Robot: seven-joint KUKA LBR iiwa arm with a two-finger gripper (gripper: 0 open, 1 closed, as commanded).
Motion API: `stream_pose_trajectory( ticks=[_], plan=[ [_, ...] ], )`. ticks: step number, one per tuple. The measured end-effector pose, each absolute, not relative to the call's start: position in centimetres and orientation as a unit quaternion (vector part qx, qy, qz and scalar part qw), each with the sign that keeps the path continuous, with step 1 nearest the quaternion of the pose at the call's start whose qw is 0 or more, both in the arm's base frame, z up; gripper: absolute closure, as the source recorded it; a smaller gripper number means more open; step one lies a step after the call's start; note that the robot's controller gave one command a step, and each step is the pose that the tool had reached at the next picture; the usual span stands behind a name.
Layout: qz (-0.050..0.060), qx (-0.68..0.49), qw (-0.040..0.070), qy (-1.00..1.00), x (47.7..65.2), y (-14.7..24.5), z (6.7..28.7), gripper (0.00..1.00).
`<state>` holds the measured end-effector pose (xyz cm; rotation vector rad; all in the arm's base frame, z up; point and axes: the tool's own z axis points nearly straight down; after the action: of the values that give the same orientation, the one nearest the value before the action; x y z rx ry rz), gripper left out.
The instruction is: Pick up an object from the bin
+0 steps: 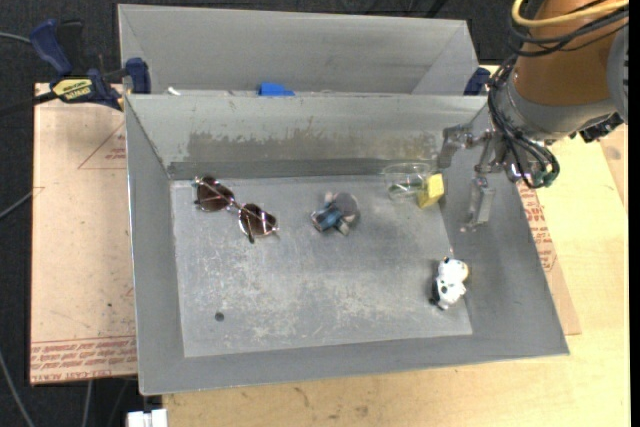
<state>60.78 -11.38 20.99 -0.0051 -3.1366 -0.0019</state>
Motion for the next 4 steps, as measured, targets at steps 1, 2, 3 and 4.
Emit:
stream_pose_trajectory(
  ticks=[1,2,3,4],
  plan=[
    [0.000,0.000,-0.001,-1.000,60.9,-11.3,21.5,0.00],
    [0.002,0.021,-0.005,-1.000,60.0,-9.8,20.2,0.00],
    [0.000,0.110,-0.003,-0.994,58.3,-5.8,13.7,0.00],
    [-0.001,0.064,0.004,-0.998,61.0,-4.1,12.6,0.00]
  ],
)
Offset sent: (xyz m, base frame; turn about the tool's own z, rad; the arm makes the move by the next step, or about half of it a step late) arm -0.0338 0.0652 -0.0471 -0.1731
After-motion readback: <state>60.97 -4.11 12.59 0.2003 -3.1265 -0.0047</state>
